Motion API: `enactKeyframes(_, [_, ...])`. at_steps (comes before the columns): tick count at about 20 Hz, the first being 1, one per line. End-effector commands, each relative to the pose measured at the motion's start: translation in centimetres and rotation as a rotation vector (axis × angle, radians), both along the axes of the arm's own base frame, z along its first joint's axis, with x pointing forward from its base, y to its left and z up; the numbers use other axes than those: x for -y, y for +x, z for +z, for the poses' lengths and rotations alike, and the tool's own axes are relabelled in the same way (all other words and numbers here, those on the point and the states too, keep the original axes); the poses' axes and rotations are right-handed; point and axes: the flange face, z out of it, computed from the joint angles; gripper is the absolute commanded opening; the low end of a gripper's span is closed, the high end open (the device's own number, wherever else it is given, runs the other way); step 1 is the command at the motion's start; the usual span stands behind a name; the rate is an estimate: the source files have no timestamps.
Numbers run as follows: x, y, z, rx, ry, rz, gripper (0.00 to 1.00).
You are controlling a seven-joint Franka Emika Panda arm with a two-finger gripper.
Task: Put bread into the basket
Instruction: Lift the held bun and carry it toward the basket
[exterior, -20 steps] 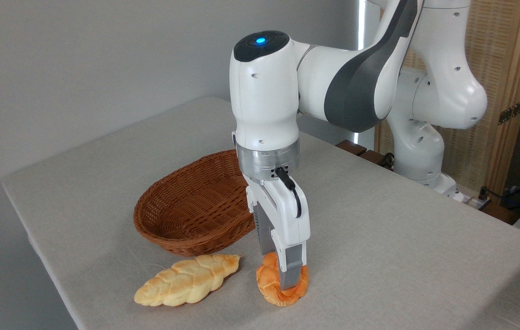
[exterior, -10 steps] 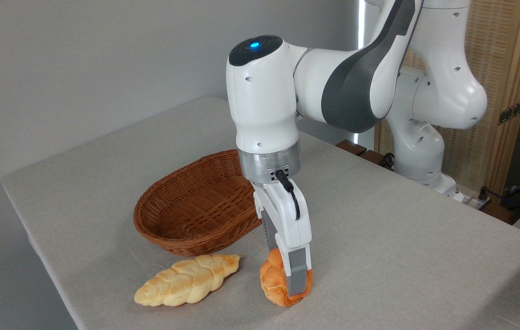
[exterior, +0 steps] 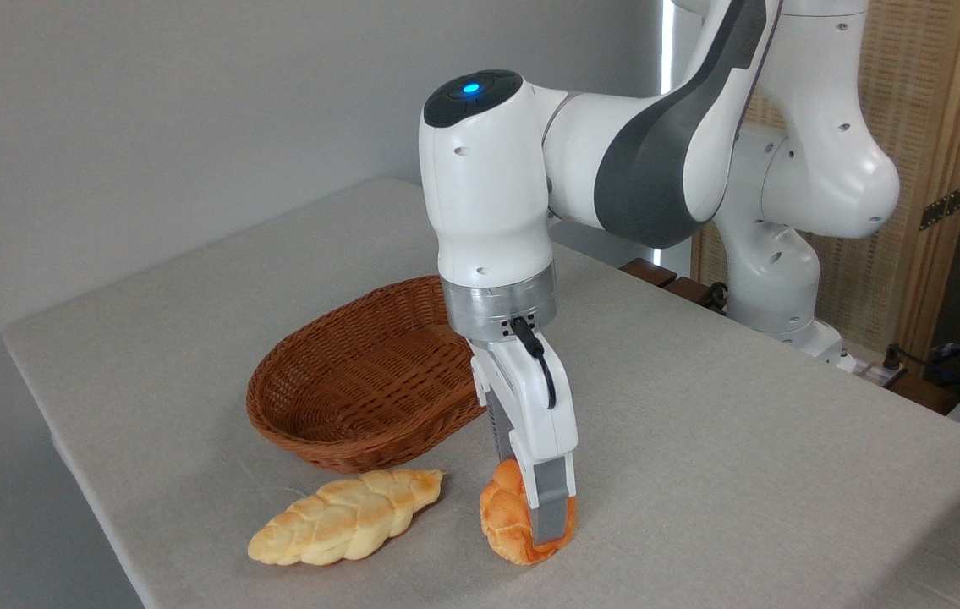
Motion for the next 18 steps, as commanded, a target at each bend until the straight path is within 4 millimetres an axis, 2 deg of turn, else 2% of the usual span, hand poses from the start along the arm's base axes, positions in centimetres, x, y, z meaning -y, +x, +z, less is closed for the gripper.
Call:
enactKeyframes(1, [0.1, -0.5, -0.2, -0.013, 0.003, -0.017, 0.30])
enactKeyframes(6, [0.1, -0.5, -0.2, -0.013, 0.002, -0.016, 0.30])
enactKeyframes(10, [0.3, -0.4, 0.8, 0.009, -0.024, 0.015, 0.28])
enactKeyframes(12, [0.6, -0.1, 2.6, 0.022, -0.092, 0.069, 0.28])
enactKeyframes(14, [0.7, 0.3, 5.3, -0.017, -0.153, 0.122, 0.28])
enactKeyframes(17, [0.6, 0.7, 9.4, -0.039, -0.166, 0.217, 0.28])
enactKeyframes(18, [0.8, 0.8, 10.1, -0.036, -0.165, 0.227, 0.28])
